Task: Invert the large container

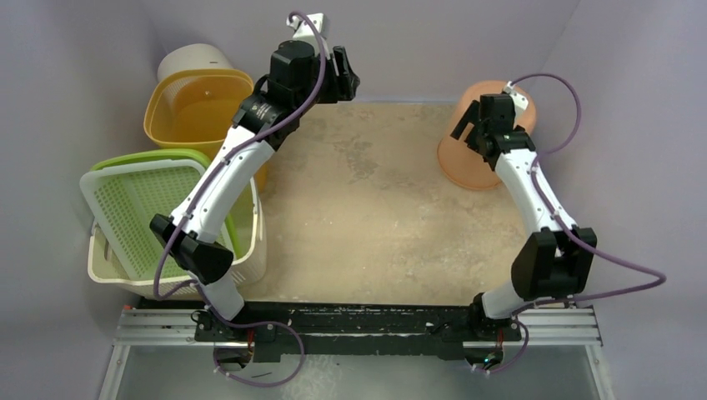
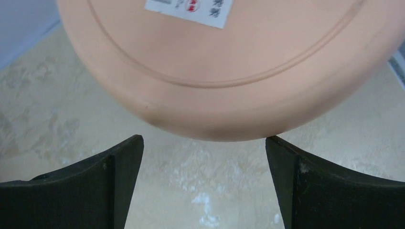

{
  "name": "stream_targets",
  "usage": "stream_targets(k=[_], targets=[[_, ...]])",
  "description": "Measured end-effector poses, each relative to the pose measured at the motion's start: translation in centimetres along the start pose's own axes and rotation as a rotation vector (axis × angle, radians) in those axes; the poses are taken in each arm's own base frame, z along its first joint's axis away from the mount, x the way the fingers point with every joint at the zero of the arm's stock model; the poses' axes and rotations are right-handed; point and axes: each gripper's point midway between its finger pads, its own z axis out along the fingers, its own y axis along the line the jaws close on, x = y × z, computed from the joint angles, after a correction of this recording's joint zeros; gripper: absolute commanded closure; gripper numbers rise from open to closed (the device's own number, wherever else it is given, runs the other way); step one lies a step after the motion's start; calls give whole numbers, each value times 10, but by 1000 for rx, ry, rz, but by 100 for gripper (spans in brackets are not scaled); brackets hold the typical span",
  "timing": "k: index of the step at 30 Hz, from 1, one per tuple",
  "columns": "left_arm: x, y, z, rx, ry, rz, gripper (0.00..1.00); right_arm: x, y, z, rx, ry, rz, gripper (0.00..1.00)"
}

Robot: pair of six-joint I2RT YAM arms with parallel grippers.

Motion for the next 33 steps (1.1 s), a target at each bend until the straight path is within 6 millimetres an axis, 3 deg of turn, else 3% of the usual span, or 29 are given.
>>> stream_targets(k=[8,13,17,21,26,29,33], targets=[[-19,26,-39,-126,-69,64,40,-43,-22,73,137,-70,33,0],[-18,44,-54,-201,-75,92,40,-67,-22,104,184,-124,7,0],[-14,58,-56,-259,-61,116,39,-82,-22,116,206,-169,-12,0],[-12,73,-56,-313,-50,128,39,-93,-21,120,214,-203,-20,0],[-8,100,-46,-396,-29,147,39,-91,-25,116,211,-201,-21,0],[-8,121,-30,-461,-12,159,43,-82,-29,100,191,-184,-29,0],[-20,146,-4,-563,-11,170,45,-74,-24,58,94,-168,-28,0]])
